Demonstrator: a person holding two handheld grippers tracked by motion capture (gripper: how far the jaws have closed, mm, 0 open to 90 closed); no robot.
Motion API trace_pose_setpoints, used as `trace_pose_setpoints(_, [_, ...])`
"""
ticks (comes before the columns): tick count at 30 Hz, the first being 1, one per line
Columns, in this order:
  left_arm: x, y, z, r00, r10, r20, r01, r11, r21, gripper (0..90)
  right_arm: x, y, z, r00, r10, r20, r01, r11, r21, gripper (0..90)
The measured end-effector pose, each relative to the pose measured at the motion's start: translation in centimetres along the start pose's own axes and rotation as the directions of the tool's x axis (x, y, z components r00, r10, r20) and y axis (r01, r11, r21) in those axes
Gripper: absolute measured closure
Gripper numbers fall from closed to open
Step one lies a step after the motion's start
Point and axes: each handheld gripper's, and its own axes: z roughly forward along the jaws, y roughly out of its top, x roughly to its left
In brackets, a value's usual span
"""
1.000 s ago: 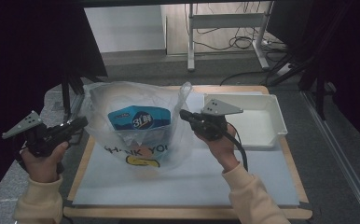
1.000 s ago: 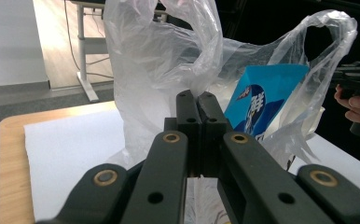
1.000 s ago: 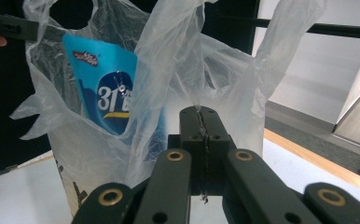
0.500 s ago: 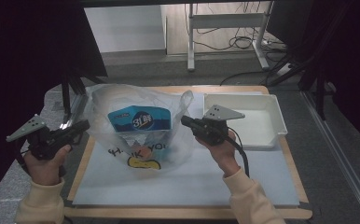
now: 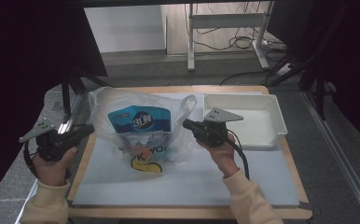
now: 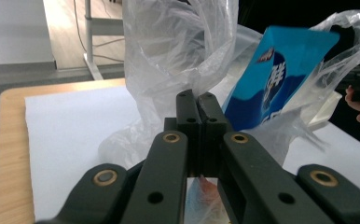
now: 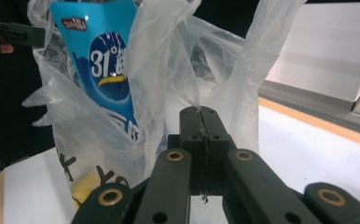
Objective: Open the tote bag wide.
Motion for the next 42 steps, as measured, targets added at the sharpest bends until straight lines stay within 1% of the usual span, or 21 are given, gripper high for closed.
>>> trace_pose_setpoints(3, [0.0, -0.3, 0.2, 1.0000, 0.002, -0.007, -0.002, 0.9999, 0.012, 89.6, 0.1, -0.4, 0.3, 1.0000, 0.000, -0.001, 0.000, 1.000, 0.016, 88.7])
trace_pose_setpoints(8, [0.0, -0.6, 0.3, 1.0000, 0.001, -0.007, -0.001, 0.9998, 0.019, 89.6, -0.1, -0.5, -0.1, 1.0000, 0.005, 0.007, -0.005, 1.000, 0.014, 88.8])
trace_pose_setpoints(10, [0.2, -0.9, 0.5, 1.0000, -0.003, -0.006, 0.003, 0.9996, 0.029, 89.6, -0.3, -0.6, -0.2, 0.9999, 0.010, 0.010, -0.011, 1.000, 0.015, 88.7])
trace_pose_setpoints(14, [0.3, -1.3, 0.6, 0.9999, -0.005, -0.012, 0.006, 0.9991, 0.041, 89.6, -0.4, -0.9, 0.0, 0.9998, 0.017, 0.013, -0.017, 1.000, 0.026, 88.7])
trace_pose_setpoints(22, [0.3, -1.7, 0.6, 0.9997, -0.003, -0.023, 0.004, 0.9989, 0.046, 89.6, -0.1, -1.5, 0.6, 0.9998, 0.015, 0.013, -0.016, 0.999, 0.046, 88.7])
trace_pose_setpoints(24, [0.3, -1.9, 0.6, 0.9994, -0.002, -0.034, 0.003, 0.9990, 0.045, 89.6, 0.0, -1.8, 0.8, 0.9997, 0.019, 0.015, -0.020, 0.998, 0.056, 88.7])
trace_pose_setpoints(28, [0.3, -2.2, 0.7, 0.9994, -0.005, -0.035, 0.007, 0.9985, 0.053, 89.6, 0.0, -2.1, 0.9, 0.9997, 0.015, 0.020, -0.016, 0.998, 0.067, 88.8])
trace_pose_setpoints(29, [0.4, -2.4, 0.7, 0.9994, -0.007, -0.034, 0.009, 0.9981, 0.061, 89.6, 0.1, -2.3, 0.9, 0.9995, 0.014, 0.030, -0.016, 0.997, 0.070, 88.7])
trace_pose_setpoints(36, [0.5, -2.8, 0.7, 0.9994, -0.008, -0.034, 0.011, 0.9977, 0.067, 89.6, -0.1, -3.0, 1.1, 0.9991, 0.025, 0.036, -0.028, 0.995, 0.092, 88.7])
trace_pose_setpoints(42, [0.5, -3.3, 0.8, 0.9991, -0.008, -0.043, 0.011, 0.9972, 0.074, 89.6, 0.1, -3.5, 1.3, 0.9990, 0.021, 0.039, -0.025, 0.993, 0.113, 88.7])
